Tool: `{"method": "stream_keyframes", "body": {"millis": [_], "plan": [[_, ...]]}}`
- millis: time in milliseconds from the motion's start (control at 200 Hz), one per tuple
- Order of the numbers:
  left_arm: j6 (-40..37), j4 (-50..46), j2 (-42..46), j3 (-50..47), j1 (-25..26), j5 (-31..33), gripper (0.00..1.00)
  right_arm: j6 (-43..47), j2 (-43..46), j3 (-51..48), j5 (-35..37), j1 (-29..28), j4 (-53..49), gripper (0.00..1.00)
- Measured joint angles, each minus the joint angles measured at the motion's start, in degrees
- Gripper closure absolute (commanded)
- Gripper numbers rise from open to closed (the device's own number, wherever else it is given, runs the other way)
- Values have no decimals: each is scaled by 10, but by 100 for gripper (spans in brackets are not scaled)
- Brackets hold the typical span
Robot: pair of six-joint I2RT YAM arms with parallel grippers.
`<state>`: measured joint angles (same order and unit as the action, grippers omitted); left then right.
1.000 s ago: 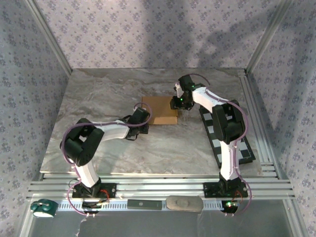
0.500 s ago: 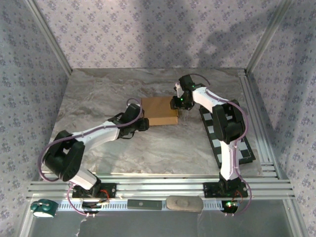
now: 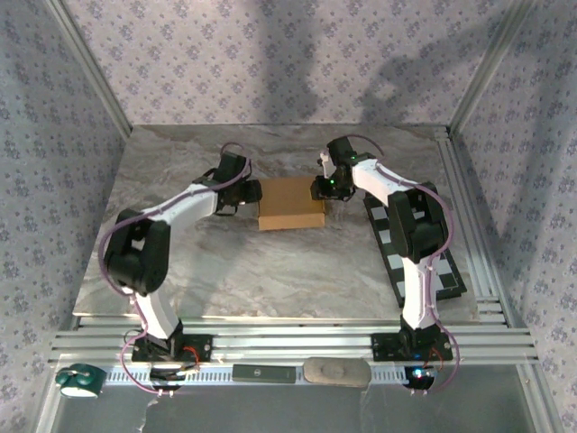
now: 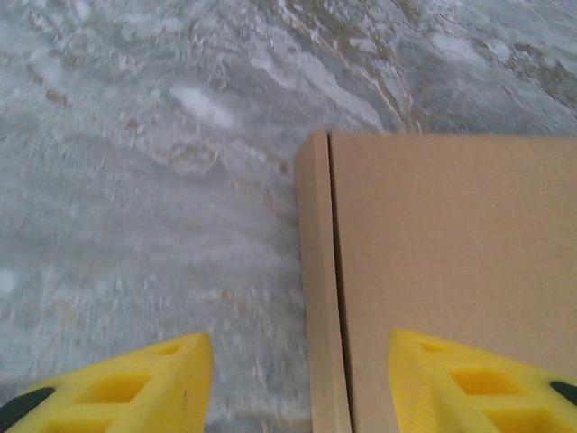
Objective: Fold the paper box
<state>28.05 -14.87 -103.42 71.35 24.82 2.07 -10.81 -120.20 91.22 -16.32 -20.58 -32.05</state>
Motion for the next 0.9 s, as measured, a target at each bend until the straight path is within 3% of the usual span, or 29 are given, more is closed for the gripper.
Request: {"method": "stream_keyframes", "body": {"millis": [200, 425, 680, 904], "plan": [[-15, -5, -89, 74, -12, -31, 45, 29, -4, 4, -24, 1, -3, 62], [12, -42, -90, 72, -10, -42, 46, 56, -18, 27, -37, -2, -17, 62], [47, -9, -73, 30, -6, -53, 51, 53, -17, 24, -37, -1, -14, 51], [64, 27, -66, 7, -3, -55, 54, -4, 90, -90, -19, 27, 42, 48]]}}
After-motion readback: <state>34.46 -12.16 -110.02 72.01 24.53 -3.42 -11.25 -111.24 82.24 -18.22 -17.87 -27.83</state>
